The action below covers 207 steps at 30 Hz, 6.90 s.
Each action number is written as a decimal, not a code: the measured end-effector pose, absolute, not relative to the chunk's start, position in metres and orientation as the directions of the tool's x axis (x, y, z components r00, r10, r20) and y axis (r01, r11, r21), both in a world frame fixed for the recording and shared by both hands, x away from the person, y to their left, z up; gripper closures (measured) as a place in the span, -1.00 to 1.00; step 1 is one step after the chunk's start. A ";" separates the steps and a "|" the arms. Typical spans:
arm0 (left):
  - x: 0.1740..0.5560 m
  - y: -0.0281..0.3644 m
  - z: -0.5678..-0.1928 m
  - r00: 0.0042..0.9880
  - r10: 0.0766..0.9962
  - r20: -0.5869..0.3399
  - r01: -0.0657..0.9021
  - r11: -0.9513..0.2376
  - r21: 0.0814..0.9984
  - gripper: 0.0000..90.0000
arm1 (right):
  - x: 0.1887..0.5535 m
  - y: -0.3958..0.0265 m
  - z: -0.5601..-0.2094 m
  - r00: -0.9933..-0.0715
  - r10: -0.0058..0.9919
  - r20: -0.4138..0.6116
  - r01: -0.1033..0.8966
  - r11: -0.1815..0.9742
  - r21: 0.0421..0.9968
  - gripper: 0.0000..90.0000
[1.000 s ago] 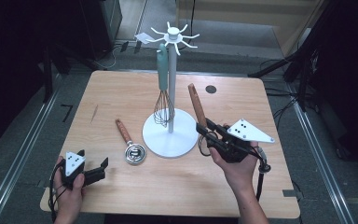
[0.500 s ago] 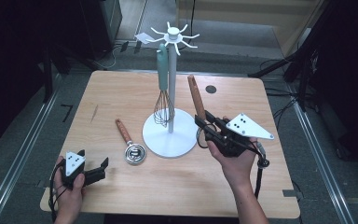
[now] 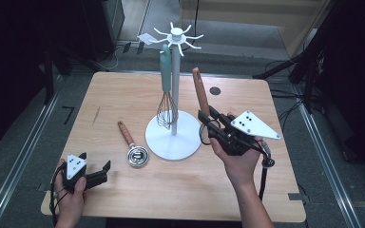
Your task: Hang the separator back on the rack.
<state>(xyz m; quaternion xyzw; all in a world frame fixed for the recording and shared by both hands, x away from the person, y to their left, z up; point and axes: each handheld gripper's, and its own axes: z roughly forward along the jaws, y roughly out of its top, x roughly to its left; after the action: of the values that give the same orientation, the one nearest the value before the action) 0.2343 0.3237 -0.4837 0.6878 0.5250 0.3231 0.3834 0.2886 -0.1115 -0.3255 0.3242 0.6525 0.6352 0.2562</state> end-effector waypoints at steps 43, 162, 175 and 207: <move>0.234 0.324 -0.484 0.233 0.972 0.038 0.470 -0.147 0.870 -0.82 | 0.306 -0.110 -0.302 -0.624 0.778 0.073 0.021 -0.076 0.997 0.58; 0.234 0.324 -0.484 0.247 0.968 0.041 0.472 -0.157 0.867 -0.81 | 0.335 -0.080 -0.227 -0.603 0.797 -0.039 -0.175 -0.084 0.981 1.00; 0.234 0.323 -0.484 0.246 0.968 0.045 0.472 -0.160 0.867 -0.81 | 0.317 -0.064 -0.224 -0.634 0.769 -0.077 -0.199 -0.067 0.978 1.00; 0.232 0.322 -0.484 0.246 0.969 0.036 0.457 -0.149 0.877 -0.81 | 0.313 -0.097 -0.272 -0.586 0.809 -0.036 -0.092 -0.023 0.995 0.94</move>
<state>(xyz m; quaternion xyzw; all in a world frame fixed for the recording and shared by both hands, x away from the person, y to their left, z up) 0.2321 0.3218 -0.4838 0.6846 0.5208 0.3254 0.3927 0.3132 -0.0971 -0.2721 0.2953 0.6073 0.6513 0.3460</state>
